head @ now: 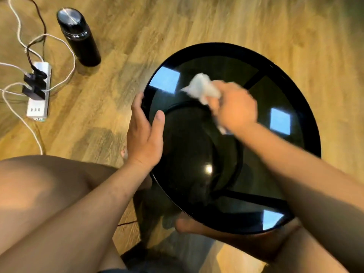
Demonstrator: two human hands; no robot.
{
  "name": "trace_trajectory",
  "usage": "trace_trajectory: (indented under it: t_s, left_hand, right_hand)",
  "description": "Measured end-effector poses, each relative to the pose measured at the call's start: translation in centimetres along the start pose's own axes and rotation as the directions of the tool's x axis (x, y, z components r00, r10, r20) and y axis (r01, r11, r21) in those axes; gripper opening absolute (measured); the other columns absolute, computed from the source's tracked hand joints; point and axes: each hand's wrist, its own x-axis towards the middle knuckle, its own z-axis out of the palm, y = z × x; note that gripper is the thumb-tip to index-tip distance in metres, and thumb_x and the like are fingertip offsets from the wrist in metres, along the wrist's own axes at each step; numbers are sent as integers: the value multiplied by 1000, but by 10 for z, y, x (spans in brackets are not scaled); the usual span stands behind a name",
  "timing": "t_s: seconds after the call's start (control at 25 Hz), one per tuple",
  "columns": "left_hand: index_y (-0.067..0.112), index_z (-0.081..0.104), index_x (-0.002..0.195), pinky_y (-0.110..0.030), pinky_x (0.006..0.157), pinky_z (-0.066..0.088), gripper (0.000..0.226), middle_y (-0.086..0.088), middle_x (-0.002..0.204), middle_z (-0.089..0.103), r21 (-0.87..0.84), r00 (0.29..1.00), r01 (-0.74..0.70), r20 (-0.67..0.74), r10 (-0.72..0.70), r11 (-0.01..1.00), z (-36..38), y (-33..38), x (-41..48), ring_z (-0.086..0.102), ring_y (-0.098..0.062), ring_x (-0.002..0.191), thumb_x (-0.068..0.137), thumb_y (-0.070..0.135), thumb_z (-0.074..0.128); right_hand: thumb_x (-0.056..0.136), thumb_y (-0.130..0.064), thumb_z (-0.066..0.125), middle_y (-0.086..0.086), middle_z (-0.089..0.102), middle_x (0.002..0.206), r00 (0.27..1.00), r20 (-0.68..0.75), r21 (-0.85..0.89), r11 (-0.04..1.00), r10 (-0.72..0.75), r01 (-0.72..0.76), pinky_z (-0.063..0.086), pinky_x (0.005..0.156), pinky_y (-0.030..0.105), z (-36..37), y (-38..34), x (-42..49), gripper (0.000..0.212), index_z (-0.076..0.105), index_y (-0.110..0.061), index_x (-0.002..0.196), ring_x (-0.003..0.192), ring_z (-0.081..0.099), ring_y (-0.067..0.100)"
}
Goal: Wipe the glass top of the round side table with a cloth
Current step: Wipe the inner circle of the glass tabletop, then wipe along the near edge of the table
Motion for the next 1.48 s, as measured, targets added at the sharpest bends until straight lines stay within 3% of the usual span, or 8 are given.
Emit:
trace_trajectory:
  t_s: [0.2, 0.44, 0.6, 0.76, 0.92, 1.04, 1.36, 1.48]
  left_hand:
    - [36, 16, 147, -20, 110, 23, 59, 2, 159, 29, 5, 999, -37, -24, 37, 999, 2, -1, 1, 25, 2, 137, 94, 53, 36]
    - [29, 20, 150, -41, 114, 31, 66, -2, 158, 33, 12, 1000, 8, -9, -8, 1000, -1, 5, -2, 34, -19, 142, 91, 54, 34]
    - [20, 20, 151, -38, 113, 31, 72, -3, 157, 34, 30, 1000, -22, -15, 22, 999, -1, 4, -1, 34, -15, 141, 89, 55, 33]
    - [26, 20, 150, -24, 105, 28, 69, 9, 152, 34, 47, 1000, -7, -10, 8, 999, 0, -1, -1, 35, -6, 134, 89, 56, 34]
    - [29, 21, 149, -6, 99, 25, 68, 8, 153, 36, 36, 1000, 19, -6, -18, 999, 0, -2, 0, 38, -8, 135, 89, 56, 35]
    - [27, 21, 149, -27, 108, 31, 69, 3, 154, 38, 52, 1000, 19, -9, -18, 998, -1, -2, 2, 40, -18, 137, 88, 57, 34]
    - [24, 26, 148, -30, 97, 33, 60, -4, 150, 43, 74, 999, 21, -33, -19, 997, 1, 9, 0, 47, -26, 129, 94, 50, 36]
    - [20, 25, 149, -41, 109, 35, 57, -6, 152, 41, 114, 994, 105, -22, -103, 988, -3, 20, -6, 46, -28, 131, 99, 41, 40]
  right_hand:
    - [77, -45, 41, 31, 62, 118, 750, -9, -87, 746, 662, -660, 48, 92, 50, -45, 178, -1, 57, 56, -6, 115, 110, 60, 49]
    - [87, -43, 52, 16, 70, 105, 980, -105, 45, 985, 170, -166, 45, 73, 39, 17, -46, 64, 38, 60, -18, 115, 98, 64, 41]
    - [86, -42, 54, 6, 69, 104, 982, -3, 148, 971, -189, 187, 34, 63, 33, 18, -116, 67, 37, 56, -26, 120, 93, 66, 33]
    - [85, -37, 55, 13, 67, 116, 988, 10, -12, 988, 157, -157, 41, 72, 36, -10, 0, 140, 37, 59, -23, 119, 106, 64, 37]
    - [81, -35, 60, 29, 63, 112, 825, 107, -230, 821, 555, -522, 47, 75, 41, -53, 177, 106, 34, 58, -5, 96, 102, 63, 44]
    - [86, -33, 55, 33, 63, 101, 783, 134, -101, 794, 608, -600, 40, 68, 36, -52, 226, 2, 28, 55, -5, 87, 92, 62, 46]
    - [82, -53, 40, -1, 70, 90, 831, 284, -42, 872, 479, -488, 42, 70, 29, -25, 79, -239, 29, 56, -30, 90, 90, 68, 26]
    - [87, -53, 55, -3, 69, 83, 881, 376, 272, 875, 287, -401, 45, 70, 30, -19, 0, -241, 27, 62, -28, 89, 81, 65, 17]
